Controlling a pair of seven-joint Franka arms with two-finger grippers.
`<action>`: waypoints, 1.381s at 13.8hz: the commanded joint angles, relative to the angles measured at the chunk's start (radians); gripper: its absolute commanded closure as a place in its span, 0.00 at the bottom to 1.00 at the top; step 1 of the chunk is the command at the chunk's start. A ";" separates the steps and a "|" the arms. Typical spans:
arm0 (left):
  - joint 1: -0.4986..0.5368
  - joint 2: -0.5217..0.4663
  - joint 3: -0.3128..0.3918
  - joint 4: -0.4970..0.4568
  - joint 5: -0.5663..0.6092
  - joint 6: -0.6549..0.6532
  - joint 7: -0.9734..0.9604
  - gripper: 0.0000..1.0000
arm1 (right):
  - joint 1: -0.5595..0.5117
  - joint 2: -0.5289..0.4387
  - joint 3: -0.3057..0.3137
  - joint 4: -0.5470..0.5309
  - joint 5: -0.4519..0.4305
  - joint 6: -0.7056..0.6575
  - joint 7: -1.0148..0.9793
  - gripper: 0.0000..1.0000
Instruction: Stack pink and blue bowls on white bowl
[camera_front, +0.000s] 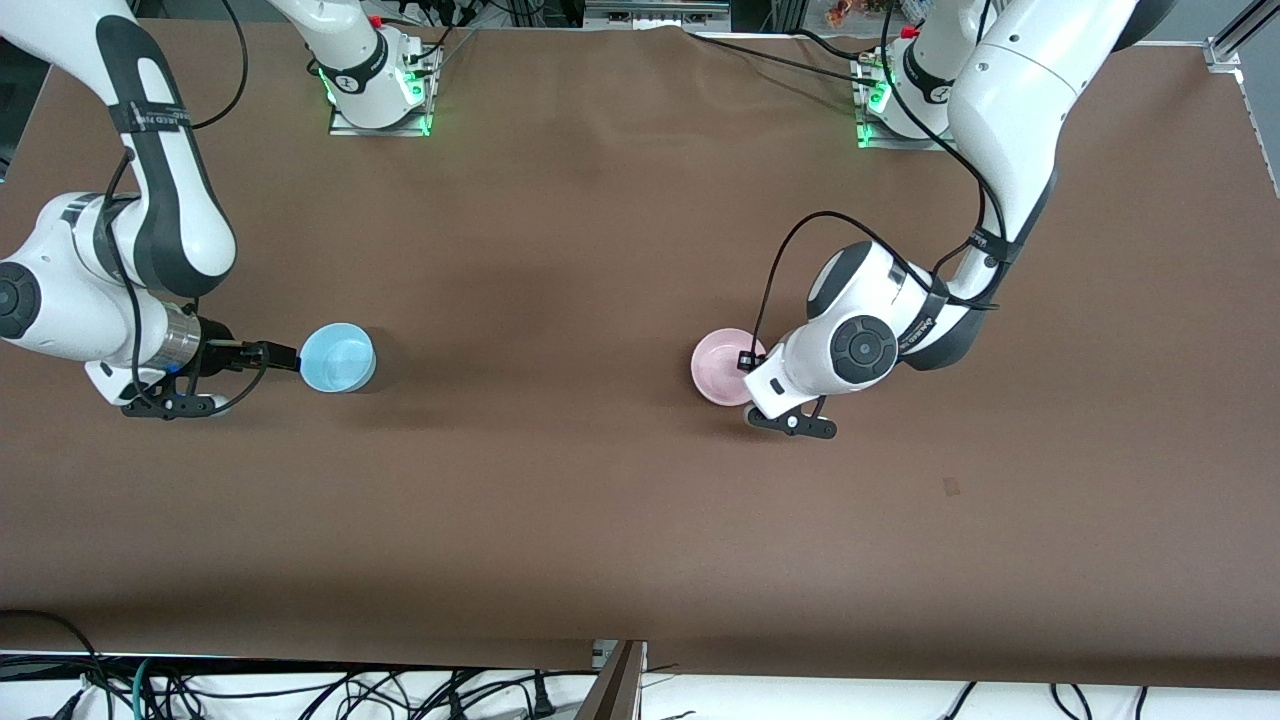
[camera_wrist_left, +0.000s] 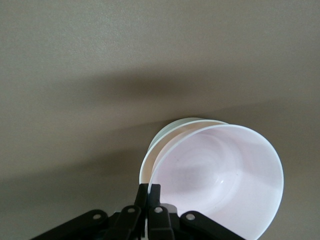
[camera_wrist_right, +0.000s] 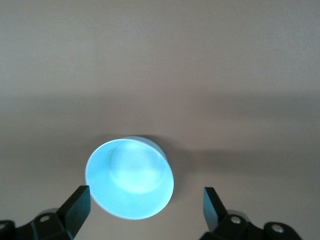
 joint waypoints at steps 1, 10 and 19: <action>-0.006 -0.010 0.005 -0.005 0.017 -0.009 0.008 1.00 | -0.010 0.003 -0.009 -0.049 0.050 0.050 -0.057 0.00; -0.014 0.005 0.004 -0.011 0.048 0.020 0.006 1.00 | -0.013 0.052 -0.034 -0.101 0.130 0.123 -0.159 0.00; -0.012 -0.001 0.004 -0.053 0.046 0.083 -0.011 0.82 | -0.014 0.067 -0.036 -0.154 0.189 0.194 -0.250 0.00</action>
